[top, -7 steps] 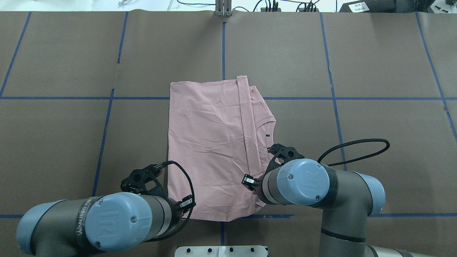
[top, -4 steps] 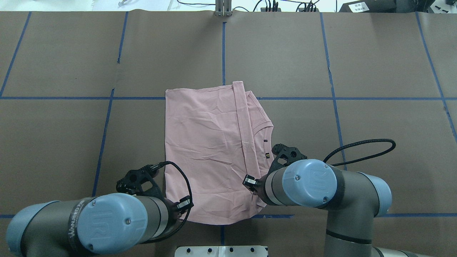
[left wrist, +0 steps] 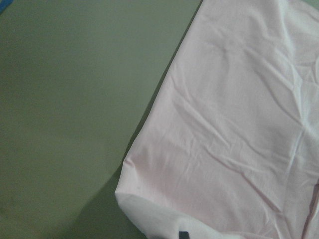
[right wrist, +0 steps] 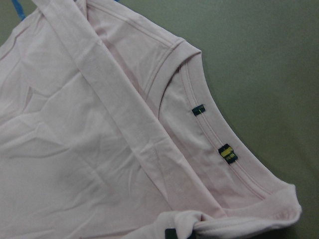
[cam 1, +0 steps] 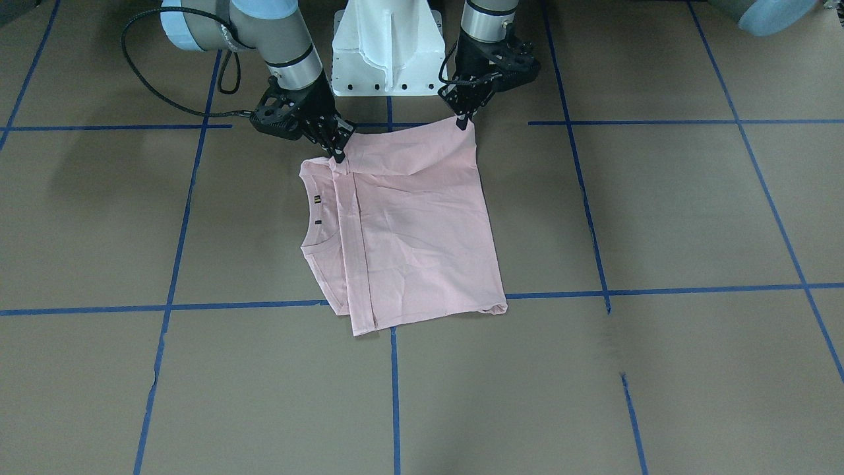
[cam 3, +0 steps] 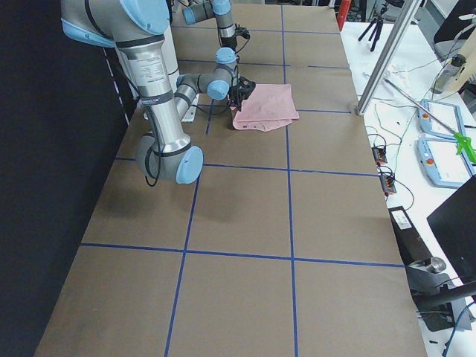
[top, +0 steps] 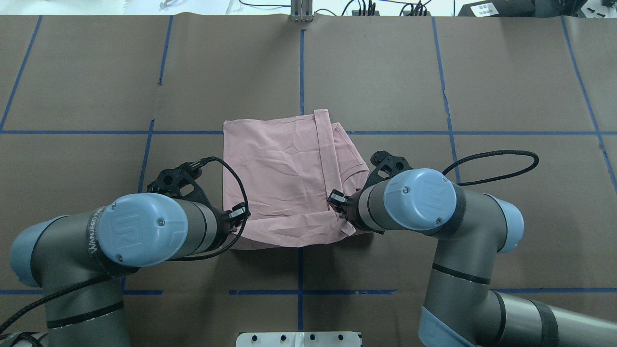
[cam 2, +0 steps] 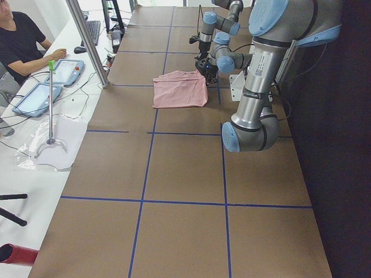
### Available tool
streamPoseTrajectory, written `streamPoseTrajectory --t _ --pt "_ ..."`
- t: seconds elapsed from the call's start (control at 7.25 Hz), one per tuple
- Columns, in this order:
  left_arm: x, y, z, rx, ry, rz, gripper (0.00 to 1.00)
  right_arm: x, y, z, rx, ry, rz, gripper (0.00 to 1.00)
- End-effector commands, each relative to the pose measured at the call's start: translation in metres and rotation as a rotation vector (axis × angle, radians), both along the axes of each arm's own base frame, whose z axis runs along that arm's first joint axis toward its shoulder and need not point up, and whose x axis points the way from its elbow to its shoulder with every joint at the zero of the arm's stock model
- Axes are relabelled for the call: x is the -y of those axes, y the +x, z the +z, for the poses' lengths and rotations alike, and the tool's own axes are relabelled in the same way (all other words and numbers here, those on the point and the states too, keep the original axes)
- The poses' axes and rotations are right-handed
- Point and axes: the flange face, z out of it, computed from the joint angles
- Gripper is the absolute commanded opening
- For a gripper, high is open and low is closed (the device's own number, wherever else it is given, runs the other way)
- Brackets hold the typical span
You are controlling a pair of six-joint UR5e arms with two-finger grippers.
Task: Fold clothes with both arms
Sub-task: 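Lift the near edge with both grippers and fold it toward the far edge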
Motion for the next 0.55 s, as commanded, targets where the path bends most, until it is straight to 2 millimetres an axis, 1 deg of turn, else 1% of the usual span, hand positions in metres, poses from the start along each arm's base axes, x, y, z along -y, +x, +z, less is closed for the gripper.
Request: streamPoseTrajectory --t 0.0,0.14,0.28,0.41 --pt "0.01 0.012 0.009 -0.02 0.008 -0.011 0.0 0.014 -0.007 -0.004 -0.004 -0.001 0.016 0.0" --pt "0.013 0.01 0.009 -0.021 0.01 -0.017 0.0 0.019 -0.005 -0.004 -0.005 0.0 0.025 0.0" --pt "0.035 -0.002 0.01 -0.015 0.02 -0.052 0.0 0.043 0.005 -0.004 -0.01 -0.003 0.064 0.0" --pt "0.087 -0.011 0.018 -0.037 0.036 -0.136 0.0 0.084 -0.004 -0.006 -0.041 0.002 0.1 0.0"
